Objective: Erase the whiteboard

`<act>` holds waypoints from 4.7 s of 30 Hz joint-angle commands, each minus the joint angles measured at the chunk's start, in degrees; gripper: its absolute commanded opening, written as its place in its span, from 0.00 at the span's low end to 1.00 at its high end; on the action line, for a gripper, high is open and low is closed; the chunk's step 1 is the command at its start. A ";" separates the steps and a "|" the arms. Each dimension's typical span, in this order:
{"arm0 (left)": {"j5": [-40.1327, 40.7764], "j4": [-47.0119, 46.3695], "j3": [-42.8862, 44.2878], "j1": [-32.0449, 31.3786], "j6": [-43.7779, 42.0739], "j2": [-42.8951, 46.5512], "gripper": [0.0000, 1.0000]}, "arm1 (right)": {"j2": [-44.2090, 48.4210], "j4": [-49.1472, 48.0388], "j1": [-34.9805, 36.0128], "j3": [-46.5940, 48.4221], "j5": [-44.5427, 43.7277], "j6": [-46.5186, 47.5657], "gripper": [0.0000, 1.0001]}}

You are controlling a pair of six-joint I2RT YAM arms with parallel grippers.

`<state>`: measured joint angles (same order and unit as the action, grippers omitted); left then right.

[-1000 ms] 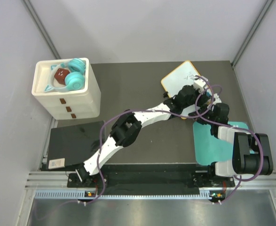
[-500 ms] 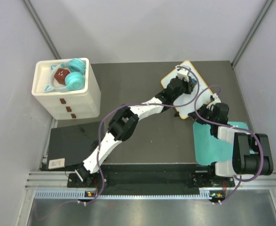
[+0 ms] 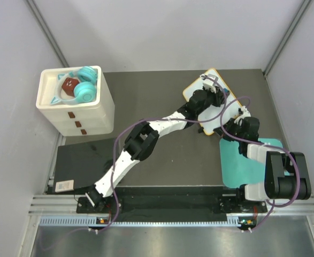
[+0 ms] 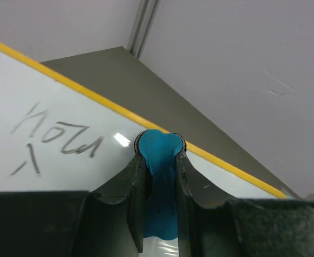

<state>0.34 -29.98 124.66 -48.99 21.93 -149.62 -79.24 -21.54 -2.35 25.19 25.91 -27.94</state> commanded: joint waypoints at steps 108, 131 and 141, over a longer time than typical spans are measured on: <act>13.28 -1.65 -32.03 3.81 -5.40 18.23 0.00 | 2.69 10.90 6.74 -1.72 6.87 6.06 0.00; 4.50 -13.44 -22.80 9.70 -11.47 12.95 0.00 | -0.56 14.25 13.78 2.41 8.45 10.45 0.00; 3.10 -12.82 -19.18 11.02 -12.09 13.47 0.00 | 2.76 14.42 14.21 1.19 7.93 10.54 0.00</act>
<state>5.34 -39.16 104.60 -38.24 10.20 -138.28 -80.01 -6.72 11.40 26.35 33.28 -18.96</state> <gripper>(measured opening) 0.268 0.003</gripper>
